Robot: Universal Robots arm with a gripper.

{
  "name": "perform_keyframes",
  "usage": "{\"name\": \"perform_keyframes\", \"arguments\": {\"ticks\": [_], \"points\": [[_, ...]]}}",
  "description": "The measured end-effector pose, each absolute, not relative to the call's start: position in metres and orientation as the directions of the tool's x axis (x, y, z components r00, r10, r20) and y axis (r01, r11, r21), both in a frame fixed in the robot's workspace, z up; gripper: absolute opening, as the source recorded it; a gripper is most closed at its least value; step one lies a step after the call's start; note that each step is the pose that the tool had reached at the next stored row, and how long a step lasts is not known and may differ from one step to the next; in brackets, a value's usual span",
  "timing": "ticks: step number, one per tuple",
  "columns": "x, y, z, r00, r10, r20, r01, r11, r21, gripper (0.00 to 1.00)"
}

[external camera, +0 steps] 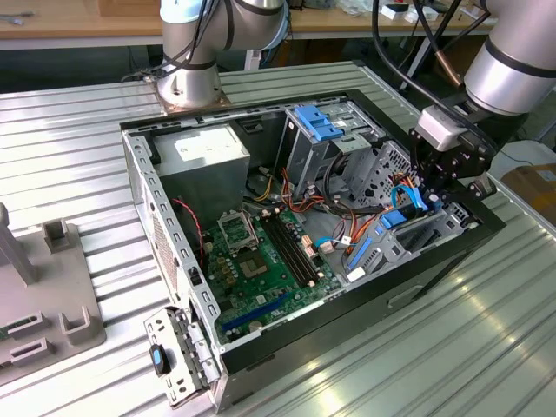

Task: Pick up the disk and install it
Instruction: 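Insert the first disk wire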

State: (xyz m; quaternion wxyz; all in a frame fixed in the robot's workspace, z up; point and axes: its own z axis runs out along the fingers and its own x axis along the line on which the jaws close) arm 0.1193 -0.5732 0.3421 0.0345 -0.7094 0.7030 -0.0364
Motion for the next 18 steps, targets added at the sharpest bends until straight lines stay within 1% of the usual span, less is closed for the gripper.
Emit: {"name": "perform_keyframes", "arguments": {"ticks": [18], "points": [[0.1204,-0.5732,0.3417,0.009,-1.000,0.003,-0.995,-0.009,-0.100,0.17]]}}
